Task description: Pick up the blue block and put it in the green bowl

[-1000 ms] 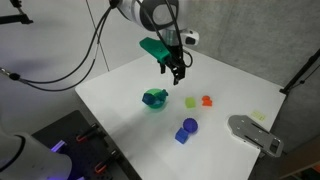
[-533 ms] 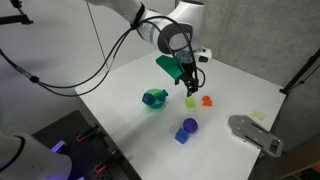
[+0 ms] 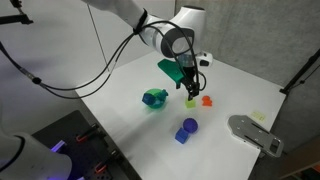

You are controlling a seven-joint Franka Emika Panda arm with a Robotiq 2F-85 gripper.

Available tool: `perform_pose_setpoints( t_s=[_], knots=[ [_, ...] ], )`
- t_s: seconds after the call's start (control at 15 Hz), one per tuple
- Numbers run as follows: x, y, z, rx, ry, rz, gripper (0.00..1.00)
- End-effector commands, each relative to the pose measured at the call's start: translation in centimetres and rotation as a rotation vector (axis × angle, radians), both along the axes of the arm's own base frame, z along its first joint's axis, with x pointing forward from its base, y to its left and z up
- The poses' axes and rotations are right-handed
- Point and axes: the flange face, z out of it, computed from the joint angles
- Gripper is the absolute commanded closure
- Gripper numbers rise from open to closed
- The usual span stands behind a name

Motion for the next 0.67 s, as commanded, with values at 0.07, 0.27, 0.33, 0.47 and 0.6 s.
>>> perform_pose_setpoints(
  t_s=[0.07,0.27,0.33,0.47,0.6],
  knots=[
    [0.5,-1.9,-5.8,-0.059,0.064,-0.064,0.0],
    [0.0,-2.5,-9.5,-0.06,0.11,-0.062,0.0],
    [-0.5,-2.7,-10.7,-0.052,0.133,-0.049,0.0],
    [-1.0,-2.8,-12.7,-0.046,0.164,-0.032,0.0],
    [-1.3,-3.1,-14.5,-0.056,0.17,-0.007,0.0]
  ],
)
